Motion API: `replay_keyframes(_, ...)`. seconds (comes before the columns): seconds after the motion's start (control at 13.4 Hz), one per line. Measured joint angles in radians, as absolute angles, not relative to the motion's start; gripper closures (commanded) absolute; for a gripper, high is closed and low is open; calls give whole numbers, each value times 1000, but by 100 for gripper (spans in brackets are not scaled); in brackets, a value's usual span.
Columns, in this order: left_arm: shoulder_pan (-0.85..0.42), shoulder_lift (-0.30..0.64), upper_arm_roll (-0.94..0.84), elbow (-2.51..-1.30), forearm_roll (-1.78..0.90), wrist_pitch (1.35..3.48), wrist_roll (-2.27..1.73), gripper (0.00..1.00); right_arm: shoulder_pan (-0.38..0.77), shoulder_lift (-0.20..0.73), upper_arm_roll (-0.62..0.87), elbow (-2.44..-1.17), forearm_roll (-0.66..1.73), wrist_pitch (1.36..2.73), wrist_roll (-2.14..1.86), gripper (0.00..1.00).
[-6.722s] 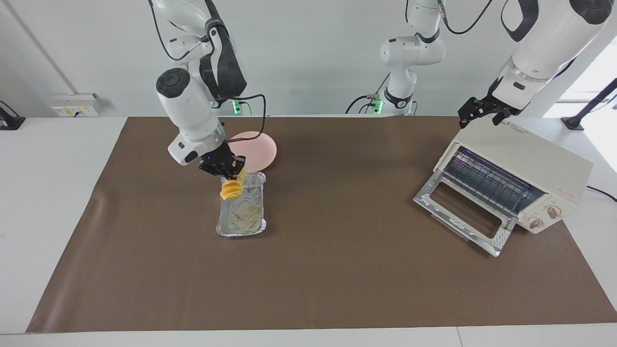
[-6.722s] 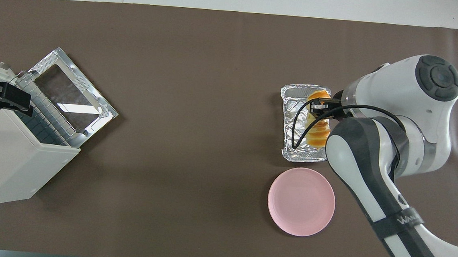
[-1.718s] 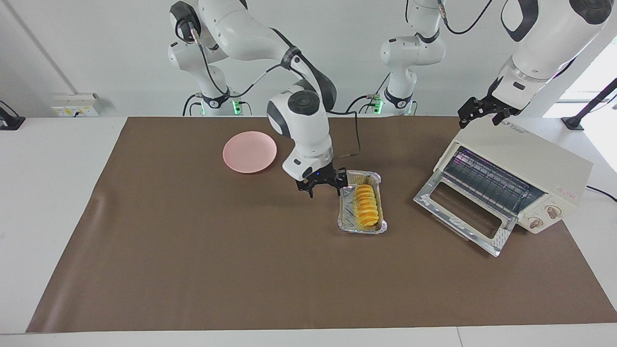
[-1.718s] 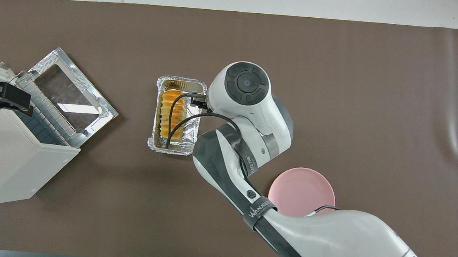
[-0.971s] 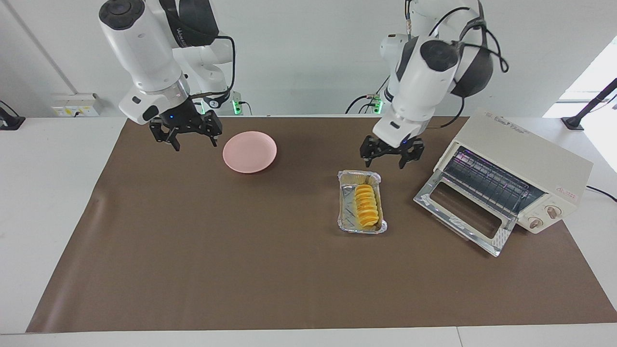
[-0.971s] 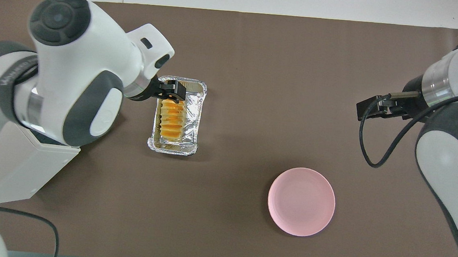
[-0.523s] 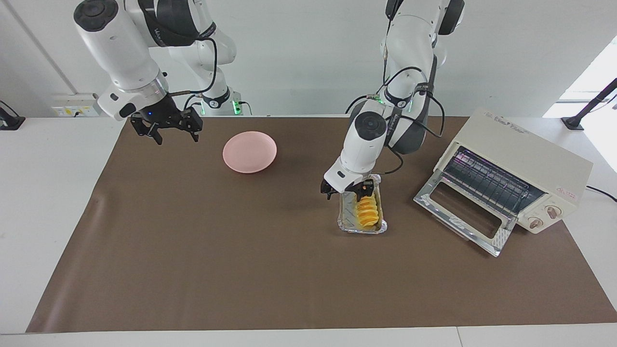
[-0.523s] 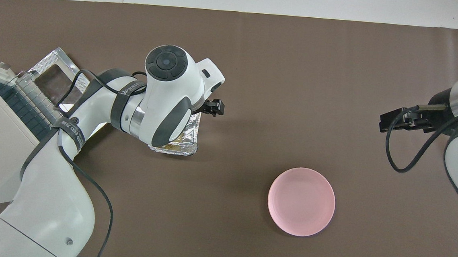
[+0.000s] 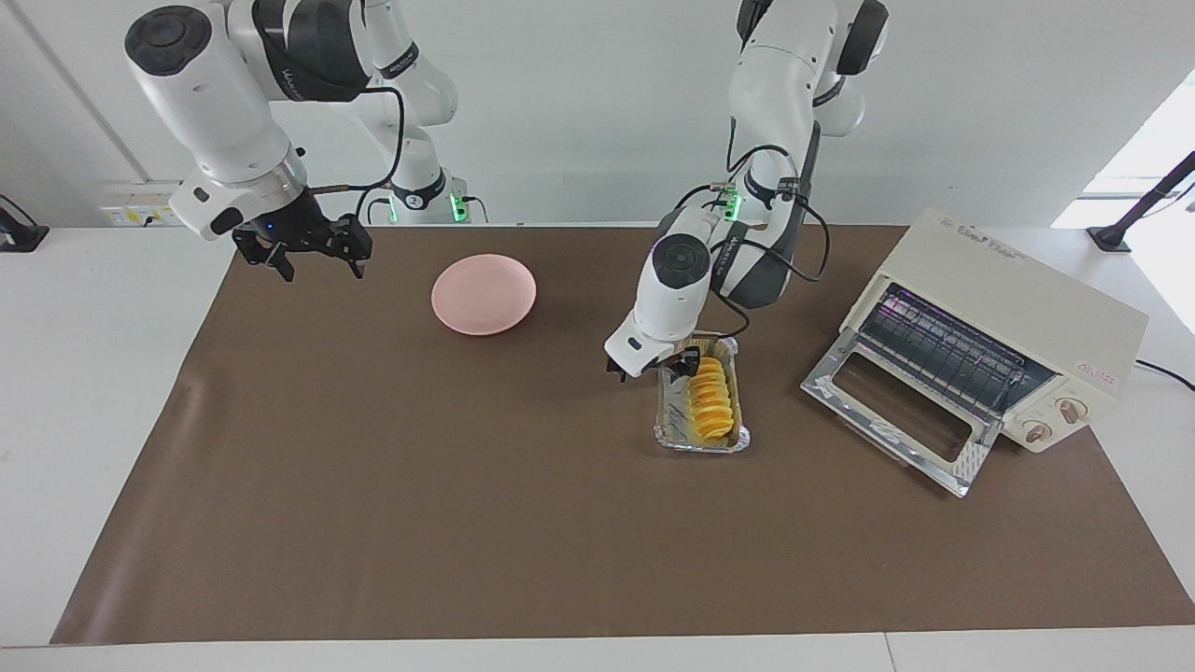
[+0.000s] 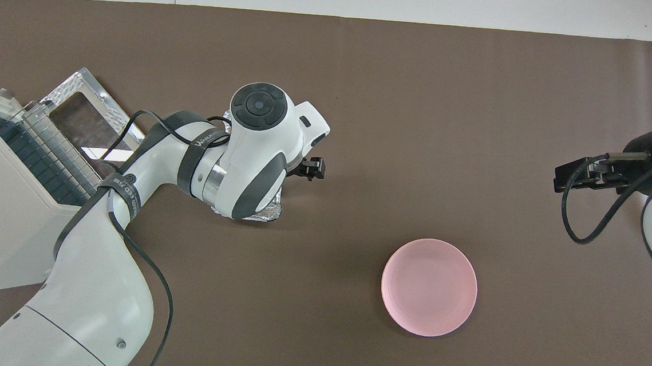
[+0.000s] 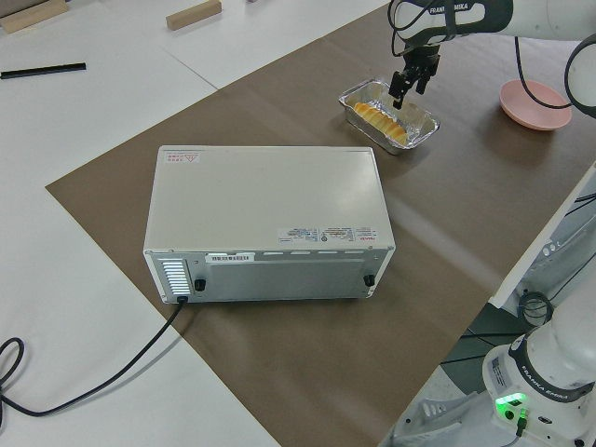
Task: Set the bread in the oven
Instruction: 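Lift the foil tray with the left gripper and carry it to the oven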
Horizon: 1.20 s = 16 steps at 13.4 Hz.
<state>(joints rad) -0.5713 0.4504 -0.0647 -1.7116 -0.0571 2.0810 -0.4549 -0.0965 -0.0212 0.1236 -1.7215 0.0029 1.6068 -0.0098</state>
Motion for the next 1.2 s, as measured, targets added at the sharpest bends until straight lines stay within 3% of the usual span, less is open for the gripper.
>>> replay_keyframes(0.07, -577, 449, -65, -1721, -57, 2081, -464, 60, -97, -23, 124, -1727, 2, 1607, -11, 0)
replay_keyframes(0.15, -578, 448, -65, -1727, -57, 2081, -469, 92, -97, -24, 124, -1732, 2, 1607, -12, 0)
replay_keyframes(0.22, -578, 448, -63, -1729, -57, 2081, -470, 100, -97, -26, 124, -1735, 2, 1607, -12, 0)
replay_keyframes(0.82, -536, 434, -44, -1706, -63, 2044, -517, 100, -98, -32, 124, -1749, 1, 1607, -49, 0)
replay_keyframes(1.2, -509, 414, 83, -1478, -64, 1814, -543, 100, -98, -35, 124, -1752, 1, 1607, -49, 0)
